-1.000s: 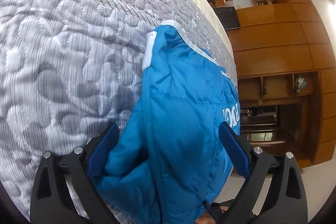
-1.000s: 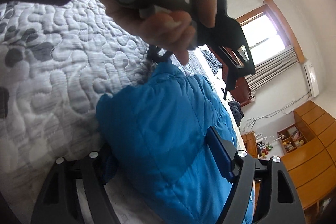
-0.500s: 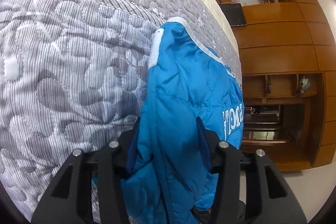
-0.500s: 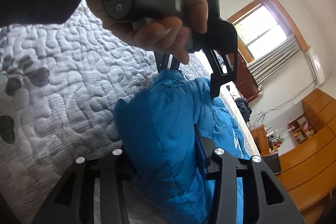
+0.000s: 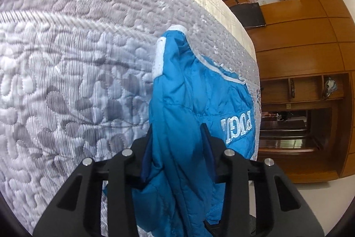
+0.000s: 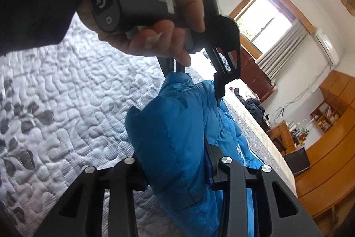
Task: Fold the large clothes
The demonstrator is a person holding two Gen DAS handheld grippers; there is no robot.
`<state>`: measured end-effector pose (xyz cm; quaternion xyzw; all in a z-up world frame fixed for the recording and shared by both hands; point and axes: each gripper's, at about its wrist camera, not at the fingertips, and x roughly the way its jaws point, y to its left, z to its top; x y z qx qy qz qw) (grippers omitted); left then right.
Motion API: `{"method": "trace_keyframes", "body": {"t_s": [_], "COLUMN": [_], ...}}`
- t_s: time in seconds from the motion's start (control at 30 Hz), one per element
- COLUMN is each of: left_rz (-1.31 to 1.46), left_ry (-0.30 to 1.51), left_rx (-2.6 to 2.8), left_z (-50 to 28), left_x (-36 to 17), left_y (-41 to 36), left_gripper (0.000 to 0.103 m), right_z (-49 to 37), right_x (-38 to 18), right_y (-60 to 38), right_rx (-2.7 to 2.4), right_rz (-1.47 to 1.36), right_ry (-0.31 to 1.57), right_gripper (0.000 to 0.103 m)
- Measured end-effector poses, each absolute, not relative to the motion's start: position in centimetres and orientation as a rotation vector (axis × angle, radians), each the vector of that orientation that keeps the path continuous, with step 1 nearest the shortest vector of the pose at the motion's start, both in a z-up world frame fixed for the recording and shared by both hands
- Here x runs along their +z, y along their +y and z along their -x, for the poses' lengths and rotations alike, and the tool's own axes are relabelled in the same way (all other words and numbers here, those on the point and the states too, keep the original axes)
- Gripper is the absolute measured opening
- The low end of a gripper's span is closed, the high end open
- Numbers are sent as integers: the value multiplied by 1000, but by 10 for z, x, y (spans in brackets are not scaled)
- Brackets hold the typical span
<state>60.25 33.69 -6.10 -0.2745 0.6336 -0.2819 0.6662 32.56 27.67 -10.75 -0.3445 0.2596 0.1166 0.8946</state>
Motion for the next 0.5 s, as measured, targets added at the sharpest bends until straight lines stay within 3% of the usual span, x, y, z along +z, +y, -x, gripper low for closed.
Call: {"method": "trace_keyframes", "body": {"t_s": [0.5], "left_rz": [469], "left_ry": [1397], "left_rx": [-568], "left_z": [-609], "left_x": [16], "left_y": [286], "left_gripper": [34], "right_z": [-321], "right_x": [-56], "right_y": [226], "right_rx": [232], "right_rz": [480], "right_ry": [487], "right_gripper": [36]}}
